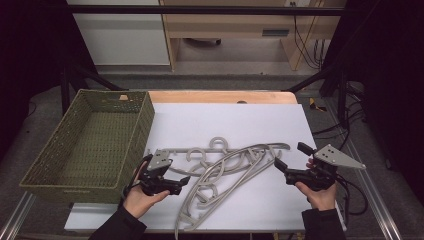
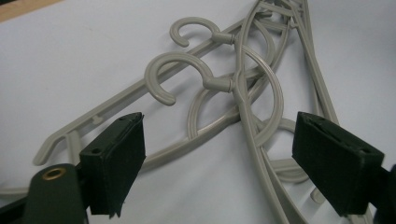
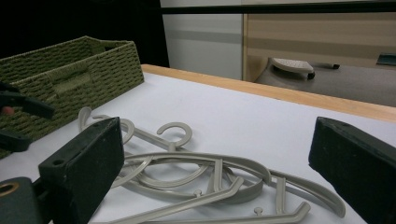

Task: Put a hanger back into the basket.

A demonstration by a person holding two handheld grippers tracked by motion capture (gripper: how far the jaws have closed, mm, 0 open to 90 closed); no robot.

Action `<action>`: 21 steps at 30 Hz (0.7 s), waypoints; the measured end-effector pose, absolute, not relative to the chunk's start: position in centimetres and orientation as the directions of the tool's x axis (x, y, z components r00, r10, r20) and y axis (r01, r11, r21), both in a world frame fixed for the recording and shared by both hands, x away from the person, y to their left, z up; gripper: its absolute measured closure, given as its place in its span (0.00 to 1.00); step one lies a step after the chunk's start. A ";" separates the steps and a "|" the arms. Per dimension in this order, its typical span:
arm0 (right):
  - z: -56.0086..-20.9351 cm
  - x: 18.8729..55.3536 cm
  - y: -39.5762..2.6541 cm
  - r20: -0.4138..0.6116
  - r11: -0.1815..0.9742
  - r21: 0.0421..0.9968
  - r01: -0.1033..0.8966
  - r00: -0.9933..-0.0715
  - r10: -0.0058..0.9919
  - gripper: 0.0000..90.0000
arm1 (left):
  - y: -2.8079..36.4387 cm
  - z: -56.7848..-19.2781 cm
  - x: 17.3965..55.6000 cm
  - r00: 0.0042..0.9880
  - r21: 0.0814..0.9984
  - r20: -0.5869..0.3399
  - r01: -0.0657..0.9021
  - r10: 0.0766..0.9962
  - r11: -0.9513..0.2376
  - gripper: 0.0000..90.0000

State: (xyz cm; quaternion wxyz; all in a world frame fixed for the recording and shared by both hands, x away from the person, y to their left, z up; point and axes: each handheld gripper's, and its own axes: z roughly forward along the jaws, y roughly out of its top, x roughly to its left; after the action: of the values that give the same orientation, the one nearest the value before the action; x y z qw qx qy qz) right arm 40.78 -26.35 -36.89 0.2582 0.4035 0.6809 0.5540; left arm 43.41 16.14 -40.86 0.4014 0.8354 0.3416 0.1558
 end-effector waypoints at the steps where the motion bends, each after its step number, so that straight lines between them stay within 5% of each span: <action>1: -36.9 40.8 -26.3 0.093 0.062 0.963 0.263 -0.539 0.837 0.04 | 16.1 -40.9 43.4 0.718 0.777 -0.014 0.446 0.696 -0.444 0.20; 21: -36.9 40.9 -26.3 0.098 0.063 0.961 0.269 -0.545 0.833 0.04 | 11.0 -44.3 46.5 0.735 0.662 -0.074 0.541 0.674 -0.518 0.57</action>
State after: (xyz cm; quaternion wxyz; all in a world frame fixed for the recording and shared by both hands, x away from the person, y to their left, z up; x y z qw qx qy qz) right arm 40.86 -26.28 -36.94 0.2547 0.4032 0.6832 0.5530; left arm 46.51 10.97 -44.33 0.3434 0.8658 0.3509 0.0966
